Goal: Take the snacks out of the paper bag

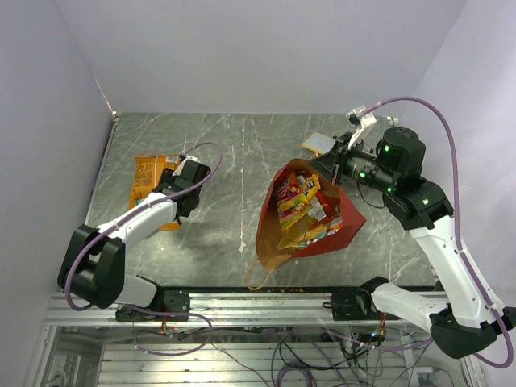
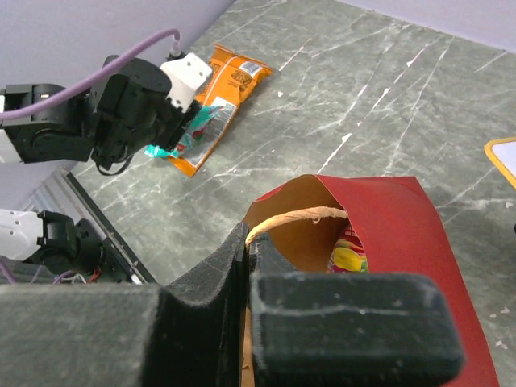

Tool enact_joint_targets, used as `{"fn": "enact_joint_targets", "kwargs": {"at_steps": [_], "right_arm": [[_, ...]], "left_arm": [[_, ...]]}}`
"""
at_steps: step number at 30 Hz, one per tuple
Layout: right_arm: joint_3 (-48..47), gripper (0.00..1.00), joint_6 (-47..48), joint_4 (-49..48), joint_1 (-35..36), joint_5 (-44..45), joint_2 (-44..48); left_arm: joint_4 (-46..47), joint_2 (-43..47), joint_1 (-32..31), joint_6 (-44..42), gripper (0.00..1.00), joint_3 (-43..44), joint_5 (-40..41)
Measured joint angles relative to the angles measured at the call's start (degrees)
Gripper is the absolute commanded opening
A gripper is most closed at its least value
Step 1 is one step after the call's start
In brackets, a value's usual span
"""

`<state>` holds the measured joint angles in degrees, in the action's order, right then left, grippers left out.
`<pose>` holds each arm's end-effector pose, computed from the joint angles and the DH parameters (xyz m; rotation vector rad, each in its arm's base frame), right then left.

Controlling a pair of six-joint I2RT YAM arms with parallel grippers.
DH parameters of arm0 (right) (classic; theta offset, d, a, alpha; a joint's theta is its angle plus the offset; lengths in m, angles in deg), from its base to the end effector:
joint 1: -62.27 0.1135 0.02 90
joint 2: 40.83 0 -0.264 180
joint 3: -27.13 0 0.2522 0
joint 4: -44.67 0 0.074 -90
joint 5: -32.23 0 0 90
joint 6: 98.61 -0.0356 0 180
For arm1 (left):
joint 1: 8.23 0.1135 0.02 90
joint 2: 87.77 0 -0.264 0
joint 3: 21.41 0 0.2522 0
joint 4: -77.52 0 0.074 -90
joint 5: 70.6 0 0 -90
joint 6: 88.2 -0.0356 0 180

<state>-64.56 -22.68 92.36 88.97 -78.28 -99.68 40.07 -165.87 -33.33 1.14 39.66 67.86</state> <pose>0.1723 0.1006 0.4487 -0.4657 1.8351 0.8206 0.2498 -0.0876 0.2185 0.1849 2.2602 0.8351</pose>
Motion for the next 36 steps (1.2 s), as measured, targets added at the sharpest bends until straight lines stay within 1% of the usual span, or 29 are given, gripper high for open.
{"fn": "enact_joint_targets", "kwargs": {"at_steps": [2,4,5,6,7,8,12,16,17,19,23,24,25,30,32,33,36], "right_arm": [[0.59,0.0,-0.13,-0.55,0.0,-0.24,0.26],[1.57,0.0,-0.46,-0.92,0.0,-0.59,0.68],[1.81,0.0,-0.5,-0.98,0.0,-0.72,0.79],[2.03,0.0,-0.66,-1.16,0.0,-0.87,0.83],[2.12,0.0,-0.79,-1.22,0.0,-1.05,0.83],[2.12,0.0,-0.92,-1.29,0.0,-1.18,0.74],[1.97,0.0,-1.2,-1.53,0.0,-1.9,-0.11],[1.44,0.0,-1.95,-1.55,0.0,-2.47,-1.81],[1.42,0.0,-2.4,-1.57,0.0,-2.6,-2.21],[1.42,0.0,-3.17,-1.53,0.0,-2.69,-2.69],[1.33,0.0,-4.46,-1.4,0.0,-2.67,-3.08],[1.01,0.0,-4.59,-1.05,0.0,-2.67,-3.41],[0.46,0.0,-4.63,-0.59,0.0,-2.64,-3.89],[-2.78,0.0,-4.96,1.44,0.0,-1.97,-6.58],[-3.54,0.0,-5.27,2.05,0.0,-1.57,-7.06],[-3.85,0.0,-5.42,2.4,0.0,-1.46,-7.23],[-5.07,0.0,-6.36,3.45,0.0,-0.92,-7.72]], "left_arm": [[-0.87,-1.33,0.07,1.6,0.72,1.6,-1.57],[-2.38,-0.42,0.07,3.06,0.74,3.02,-2.99],[-3.21,0.68,0.07,3.93,0.76,3.87,-3.78],[-4.15,2.01,0.07,4.85,0.89,4.96,-4.7],[-5.16,3.37,0.07,5.77,0.96,6.23,-5.84],[-6.05,4.81,0.07,6.6,0.98,7.67,-7.28],[-7.69,10.67,0.15,11.98,0.95,13.22,-16.37],[-6.8,16.04,-1.22,18.16,0.94,14.32,-25.92],[-6.23,17.31,-2.6,20.09,0.94,14.32,-27.69],[-5.11,18.78,-6.58,22.99,0.92,14.32,-29.7],[-3.17,19.39,-17.9,27.1,0.9,14.32,-30.21],[-2.97,19.39,-19.02,27.89,0.88,14.29,-29.86],[-2.78,19.41,-23.41,28.57,0.87,14.29,-29.07],[0.72,20.5,-37.16,30.34,0.84,13.18,-24.37],[2.14,20.22,-43.34,30.32,0.83,12.83,-20.59],[3.02,19.47,-46.03,30.21,0.82,12.85,-19.06],[6.08,14.67,-52.83,29.11,0.74,13.29,-14.97]]}}
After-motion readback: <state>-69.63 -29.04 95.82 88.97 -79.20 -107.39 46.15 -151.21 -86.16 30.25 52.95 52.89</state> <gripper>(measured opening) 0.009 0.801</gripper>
